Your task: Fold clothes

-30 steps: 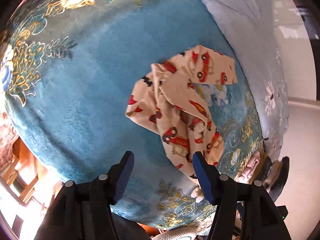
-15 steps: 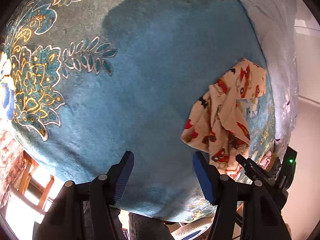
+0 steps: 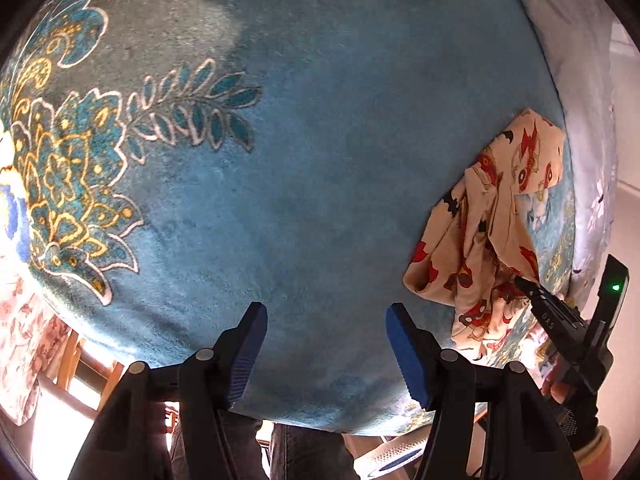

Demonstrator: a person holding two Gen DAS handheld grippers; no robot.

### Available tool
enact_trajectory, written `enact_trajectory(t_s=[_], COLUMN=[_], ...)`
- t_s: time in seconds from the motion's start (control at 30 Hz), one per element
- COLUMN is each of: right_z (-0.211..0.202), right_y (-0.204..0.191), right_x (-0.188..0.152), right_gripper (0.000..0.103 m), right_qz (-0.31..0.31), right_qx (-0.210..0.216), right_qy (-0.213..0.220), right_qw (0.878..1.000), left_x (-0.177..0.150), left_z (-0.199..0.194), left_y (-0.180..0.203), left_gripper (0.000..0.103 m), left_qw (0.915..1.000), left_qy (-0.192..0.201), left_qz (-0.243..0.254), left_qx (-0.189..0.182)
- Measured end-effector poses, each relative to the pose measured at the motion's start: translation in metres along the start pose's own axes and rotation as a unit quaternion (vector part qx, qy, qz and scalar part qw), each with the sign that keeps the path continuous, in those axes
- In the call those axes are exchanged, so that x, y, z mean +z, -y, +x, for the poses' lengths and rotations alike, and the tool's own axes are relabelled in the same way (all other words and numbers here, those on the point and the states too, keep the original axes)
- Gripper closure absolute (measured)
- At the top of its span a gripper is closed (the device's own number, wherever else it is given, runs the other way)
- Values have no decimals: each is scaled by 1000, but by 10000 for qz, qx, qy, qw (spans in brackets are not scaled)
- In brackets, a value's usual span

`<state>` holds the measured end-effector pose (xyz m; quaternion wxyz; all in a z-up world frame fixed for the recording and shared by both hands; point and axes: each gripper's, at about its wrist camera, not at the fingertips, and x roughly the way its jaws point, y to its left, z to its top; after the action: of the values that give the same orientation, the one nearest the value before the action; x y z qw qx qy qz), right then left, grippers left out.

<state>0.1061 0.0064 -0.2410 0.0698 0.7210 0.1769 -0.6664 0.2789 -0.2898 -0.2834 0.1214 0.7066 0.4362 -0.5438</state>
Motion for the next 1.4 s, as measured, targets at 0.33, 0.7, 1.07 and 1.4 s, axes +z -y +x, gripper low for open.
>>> enact_trajectory(t_s=[0.33, 0.7, 1.07, 1.4], right_z=[-43, 2, 28, 47], right_y=[179, 229, 262, 290], right_x=[-111, -216, -222, -255], right_gripper=[90, 86, 77, 99], right_qz=[3502, 5058, 5403, 5930], right_qx=[1493, 2600, 2977, 3699], right_qy=[685, 277, 427, 1002], right_qw=[9221, 8221, 7859, 7081], left_x=[-11, -61, -137, -166], left_z=[43, 103, 127, 160], left_y=[105, 228, 324, 353], left_gripper=[37, 36, 32, 31], left_qw=[9967, 9805, 8986, 8795], left_qy=[-303, -603, -731, -846], left_qz=[756, 1856, 4179, 4423], left_qx=[-9, 251, 1116, 1538])
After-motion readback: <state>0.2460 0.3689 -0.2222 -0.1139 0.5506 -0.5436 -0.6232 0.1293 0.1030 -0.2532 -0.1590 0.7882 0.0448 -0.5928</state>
